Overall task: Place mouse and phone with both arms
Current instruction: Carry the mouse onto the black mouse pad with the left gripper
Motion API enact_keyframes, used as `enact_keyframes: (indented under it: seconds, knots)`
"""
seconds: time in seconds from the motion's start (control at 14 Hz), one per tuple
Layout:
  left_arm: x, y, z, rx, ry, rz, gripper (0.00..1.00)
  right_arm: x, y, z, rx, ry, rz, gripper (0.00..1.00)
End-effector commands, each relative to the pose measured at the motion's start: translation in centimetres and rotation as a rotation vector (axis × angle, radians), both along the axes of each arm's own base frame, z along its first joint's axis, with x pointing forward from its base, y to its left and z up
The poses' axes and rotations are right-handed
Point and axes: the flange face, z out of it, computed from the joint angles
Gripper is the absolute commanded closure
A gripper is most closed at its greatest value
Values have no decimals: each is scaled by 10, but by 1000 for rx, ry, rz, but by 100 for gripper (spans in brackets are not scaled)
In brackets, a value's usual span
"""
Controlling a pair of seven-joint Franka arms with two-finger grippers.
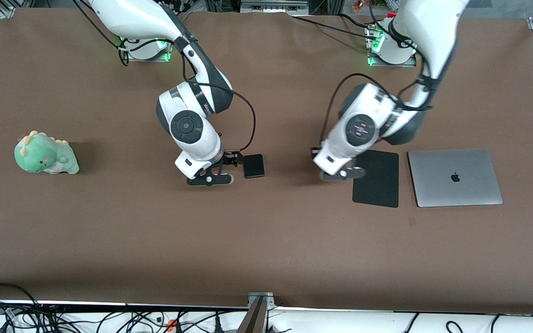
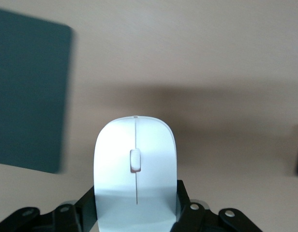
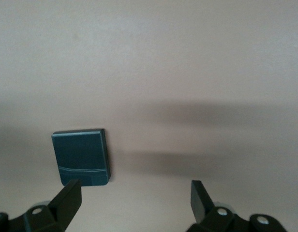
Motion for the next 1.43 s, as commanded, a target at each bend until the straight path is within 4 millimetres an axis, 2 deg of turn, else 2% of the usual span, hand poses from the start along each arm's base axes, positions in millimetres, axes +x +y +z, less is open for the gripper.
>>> enact_keyframes:
  seconds: [0.0, 0.07, 0.21, 0.43, 0.57, 0.71, 0.79, 0.86, 0.93, 1.07, 1.21, 1.36]
  knots:
    - [29, 88, -2, -54, 35, -111, 59, -17, 36, -8, 6, -44, 49, 0]
    - [36, 120, -6, -74, 38, -138, 60, -25, 48, -15, 9, -49, 48, 0]
    - [40, 164, -17, -101, 48, -174, 60, -33, 62, -28, 19, -69, 65, 0]
    - [29, 171, -41, -106, 61, -170, 60, -42, 78, -54, 29, -97, 90, 0]
    - [9, 170, -74, -107, 26, -165, 59, -42, 77, -73, 31, -117, 102, 0]
    - [-2, 169, -91, -108, -9, -164, 58, -46, 75, -83, 27, -138, 118, 0]
    - [-2, 169, -90, -108, -11, -164, 52, -48, 78, -85, 34, -148, 121, 0]
    - [-2, 170, -91, -107, -9, -161, 31, -49, 79, -92, 37, -152, 124, 0]
    - [-2, 169, -91, -106, -8, -152, 0, -52, 84, -98, 44, -162, 129, 0]
    - [-2, 170, -91, -105, -4, -149, 0, -53, 84, -109, 51, -174, 127, 0]
    - [2, 170, -80, -103, -10, -149, 0, -57, 89, -117, 56, -181, 138, 0]
    - [18, 167, -36, -98, 15, -160, 0, -60, 88, -125, 52, -194, 153, 0]
